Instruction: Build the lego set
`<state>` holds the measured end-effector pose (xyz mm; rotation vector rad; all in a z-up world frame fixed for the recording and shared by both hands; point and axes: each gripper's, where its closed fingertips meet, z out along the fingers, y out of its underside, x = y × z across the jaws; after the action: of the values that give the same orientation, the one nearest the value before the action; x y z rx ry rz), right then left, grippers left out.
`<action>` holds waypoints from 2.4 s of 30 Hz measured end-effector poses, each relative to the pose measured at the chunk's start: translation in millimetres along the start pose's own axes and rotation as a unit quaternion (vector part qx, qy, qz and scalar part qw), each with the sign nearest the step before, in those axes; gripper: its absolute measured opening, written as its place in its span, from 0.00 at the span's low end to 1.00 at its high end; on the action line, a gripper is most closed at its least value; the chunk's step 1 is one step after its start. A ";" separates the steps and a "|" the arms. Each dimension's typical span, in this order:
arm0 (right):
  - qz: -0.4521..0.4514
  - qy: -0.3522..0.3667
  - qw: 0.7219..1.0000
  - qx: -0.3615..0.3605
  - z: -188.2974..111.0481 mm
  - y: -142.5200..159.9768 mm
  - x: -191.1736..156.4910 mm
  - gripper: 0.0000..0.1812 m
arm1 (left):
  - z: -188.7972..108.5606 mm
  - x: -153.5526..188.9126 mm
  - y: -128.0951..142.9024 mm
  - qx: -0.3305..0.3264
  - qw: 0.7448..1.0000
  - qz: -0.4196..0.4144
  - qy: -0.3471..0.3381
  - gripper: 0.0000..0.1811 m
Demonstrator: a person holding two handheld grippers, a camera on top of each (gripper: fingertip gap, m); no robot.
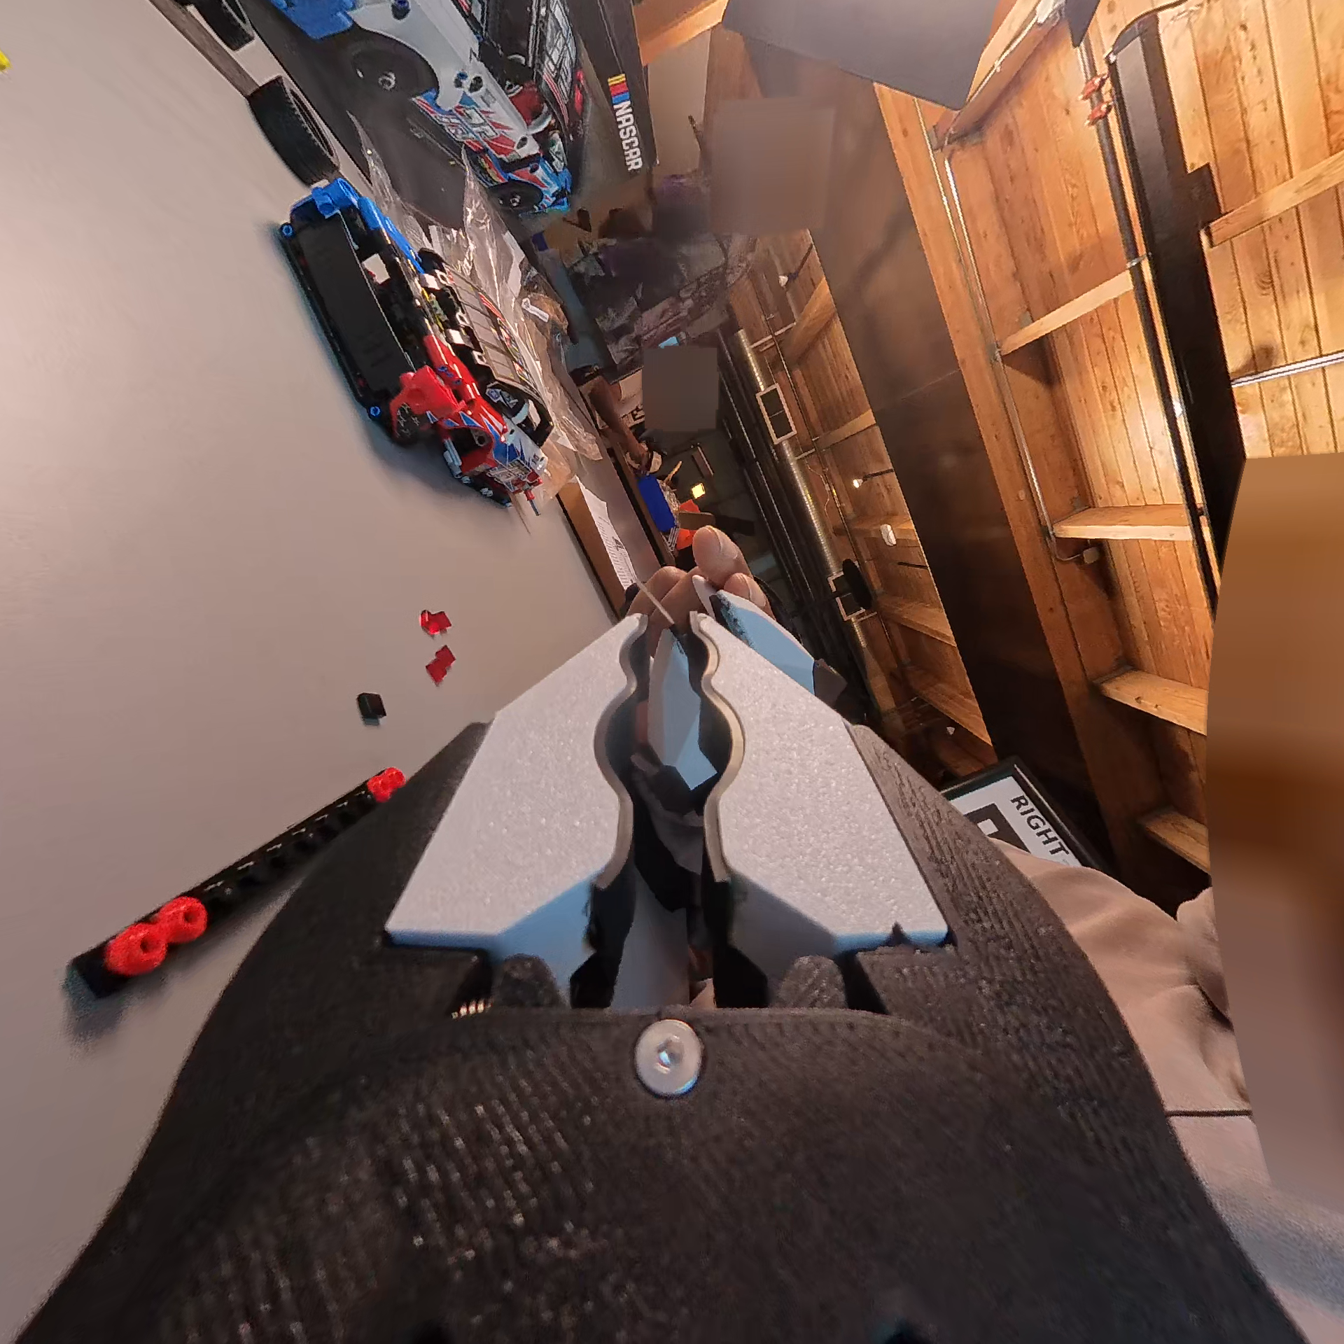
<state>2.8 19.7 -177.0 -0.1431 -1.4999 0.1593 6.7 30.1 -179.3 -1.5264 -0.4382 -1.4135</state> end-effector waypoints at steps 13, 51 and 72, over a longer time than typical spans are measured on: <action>-0.002 -0.005 1.000 -0.001 0.9 0.5 -1.2 0.06 | -0.3 0.6 0.4 -0.002 1.000 0.025 -0.008 0.00; 0.768 -0.329 0.534 0.129 -20.3 -7.5 8.6 0.01 | -9.0 22.7 22.9 -0.150 0.962 0.224 0.039 0.00; 0.762 -0.321 0.547 0.135 -22.6 -8.1 12.9 0.00 | -7.3 21.2 21.0 -0.142 0.959 0.245 0.024 0.04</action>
<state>26.3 14.4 -164.3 -1.2544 -1.5825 2.0470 24.7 7.3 -169.6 -1.6777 0.1794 -1.1447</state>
